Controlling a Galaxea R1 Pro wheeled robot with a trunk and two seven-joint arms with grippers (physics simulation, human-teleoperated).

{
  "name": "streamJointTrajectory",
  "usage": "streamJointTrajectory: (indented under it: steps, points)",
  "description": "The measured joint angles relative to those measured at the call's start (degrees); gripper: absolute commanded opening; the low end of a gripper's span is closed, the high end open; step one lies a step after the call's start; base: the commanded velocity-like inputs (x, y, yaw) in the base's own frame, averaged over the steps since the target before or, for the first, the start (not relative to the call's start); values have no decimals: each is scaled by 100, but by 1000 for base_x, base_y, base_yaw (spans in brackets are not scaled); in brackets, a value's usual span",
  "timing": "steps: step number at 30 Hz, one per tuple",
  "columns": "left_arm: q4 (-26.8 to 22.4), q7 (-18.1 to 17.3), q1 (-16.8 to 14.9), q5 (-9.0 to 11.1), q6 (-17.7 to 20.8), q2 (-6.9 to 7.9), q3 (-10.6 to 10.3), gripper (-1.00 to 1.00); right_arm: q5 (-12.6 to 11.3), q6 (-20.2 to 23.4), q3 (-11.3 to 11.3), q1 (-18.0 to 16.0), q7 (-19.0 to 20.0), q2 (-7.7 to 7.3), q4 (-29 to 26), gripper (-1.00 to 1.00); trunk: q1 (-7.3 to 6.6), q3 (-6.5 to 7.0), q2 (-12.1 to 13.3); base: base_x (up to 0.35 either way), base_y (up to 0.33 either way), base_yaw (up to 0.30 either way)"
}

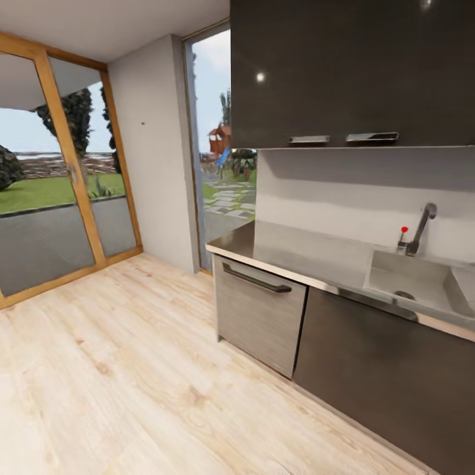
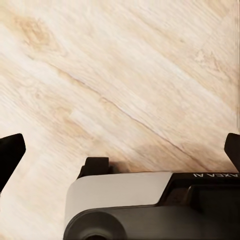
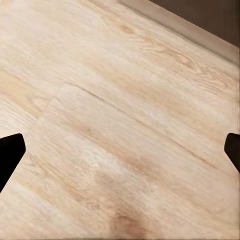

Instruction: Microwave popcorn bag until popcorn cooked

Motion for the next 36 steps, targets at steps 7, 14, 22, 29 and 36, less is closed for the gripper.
streamJointTrajectory:
  steps: [7,14,22,29,36]
  points:
    - [-7,-6,0,-7,1,16,143,100,3,2,0,0,0,0,0,100,-154,126,281,0,0,-300]
    - [-7,-7,0,-13,-2,31,133,100,1,0,0,0,0,0,0,100,-198,162,363,-8,0,-300]
    - [-7,-7,0,-15,-3,22,128,100,5,1,0,0,0,0,0,100,-195,162,363,-292,139,-300]
    - [-7,-7,0,-15,-3,18,127,100,5,0,0,0,0,0,0,100,-195,162,363,-326,174,-300]
    - [-7,-7,0,-15,-3,18,128,100,6,-1,0,0,0,0,0,100,-195,162,363,-326,175,-300]
